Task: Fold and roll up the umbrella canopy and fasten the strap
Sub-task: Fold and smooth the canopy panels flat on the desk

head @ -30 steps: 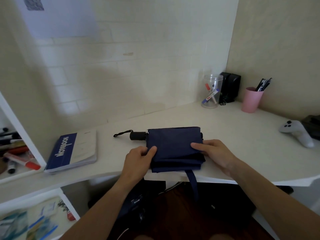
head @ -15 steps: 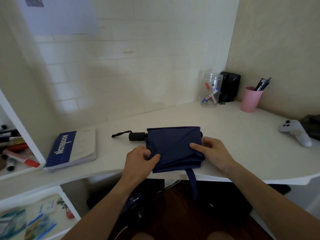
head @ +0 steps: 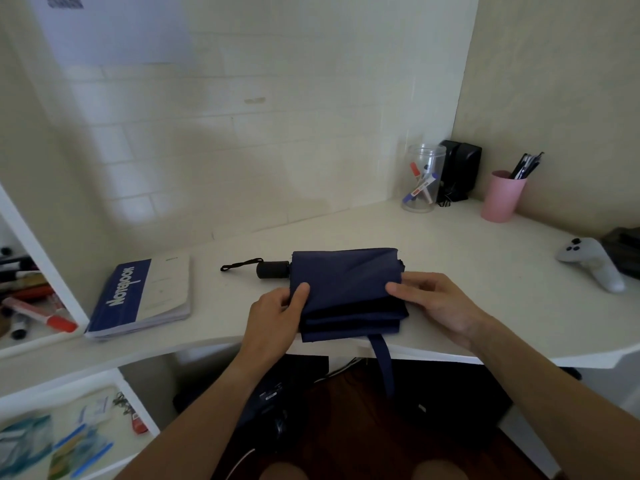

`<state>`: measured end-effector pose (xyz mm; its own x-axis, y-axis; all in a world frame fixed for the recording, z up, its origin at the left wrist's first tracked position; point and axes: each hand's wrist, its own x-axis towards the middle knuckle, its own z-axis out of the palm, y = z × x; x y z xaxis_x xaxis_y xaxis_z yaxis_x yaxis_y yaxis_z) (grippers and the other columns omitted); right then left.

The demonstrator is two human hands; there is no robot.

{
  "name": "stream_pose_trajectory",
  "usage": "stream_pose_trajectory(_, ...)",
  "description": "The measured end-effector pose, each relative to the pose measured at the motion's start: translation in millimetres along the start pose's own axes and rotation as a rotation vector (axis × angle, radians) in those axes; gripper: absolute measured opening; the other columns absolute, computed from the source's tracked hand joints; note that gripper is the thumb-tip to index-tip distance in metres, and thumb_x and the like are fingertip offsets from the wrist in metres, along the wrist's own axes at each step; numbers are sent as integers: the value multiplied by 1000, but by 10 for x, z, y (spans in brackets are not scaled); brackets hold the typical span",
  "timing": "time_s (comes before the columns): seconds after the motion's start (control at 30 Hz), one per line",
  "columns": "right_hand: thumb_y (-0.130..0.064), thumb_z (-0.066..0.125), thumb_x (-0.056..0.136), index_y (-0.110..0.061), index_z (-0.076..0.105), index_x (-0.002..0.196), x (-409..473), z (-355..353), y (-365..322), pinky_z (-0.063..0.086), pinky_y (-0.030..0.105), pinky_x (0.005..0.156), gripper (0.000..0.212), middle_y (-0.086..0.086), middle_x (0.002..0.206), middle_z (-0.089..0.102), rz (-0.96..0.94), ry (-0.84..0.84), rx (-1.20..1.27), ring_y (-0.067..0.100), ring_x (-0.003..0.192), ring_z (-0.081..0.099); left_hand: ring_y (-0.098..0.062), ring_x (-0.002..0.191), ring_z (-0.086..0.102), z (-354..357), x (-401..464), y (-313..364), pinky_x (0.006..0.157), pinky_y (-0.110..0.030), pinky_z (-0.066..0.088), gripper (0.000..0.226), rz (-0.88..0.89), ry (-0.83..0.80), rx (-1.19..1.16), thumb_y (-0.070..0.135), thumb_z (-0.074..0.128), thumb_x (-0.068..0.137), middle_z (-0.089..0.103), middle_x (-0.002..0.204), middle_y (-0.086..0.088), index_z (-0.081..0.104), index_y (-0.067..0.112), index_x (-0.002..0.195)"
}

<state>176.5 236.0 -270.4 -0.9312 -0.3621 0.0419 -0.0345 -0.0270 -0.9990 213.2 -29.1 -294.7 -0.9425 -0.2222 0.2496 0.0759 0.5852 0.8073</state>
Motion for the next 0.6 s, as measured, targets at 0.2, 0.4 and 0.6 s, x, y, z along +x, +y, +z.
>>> stream_pose_trajectory(0.2, -28, 70, 91, -1, 79, 97, -25, -66, -19, 48, 45, 108, 29, 14, 105, 79, 54, 59, -145, 29, 104, 72, -11, 58, 45, 2, -9, -55, 55, -21, 33, 50, 36, -5, 52, 49, 55, 100, 51, 63, 3, 48, 16, 63)
stream_pose_trajectory(0.4, -47, 78, 81, -8, 59, 49, 55, 121, 66, 36, 28, 61, 54, -4, 52, 49, 107, 354, -393, 17, 57, 44, -11, 59, 44, 12, -26, -69, 58, -23, 30, 58, 121, -10, 146, 37, 50, 105, 45, 64, 2, 38, 21, 51)
stream_pose_trajectory(0.6, -37, 78, 84, 3, 76, 74, -49, 64, 71, 42, 31, 68, 41, 10, 66, 66, 123, 309, -461, 16, 66, 54, -9, 63, 55, 15, -39, -150, 60, -12, 32, 54, 149, 17, 214, 27, 59, 102, 57, 74, 6, 54, 15, 49)
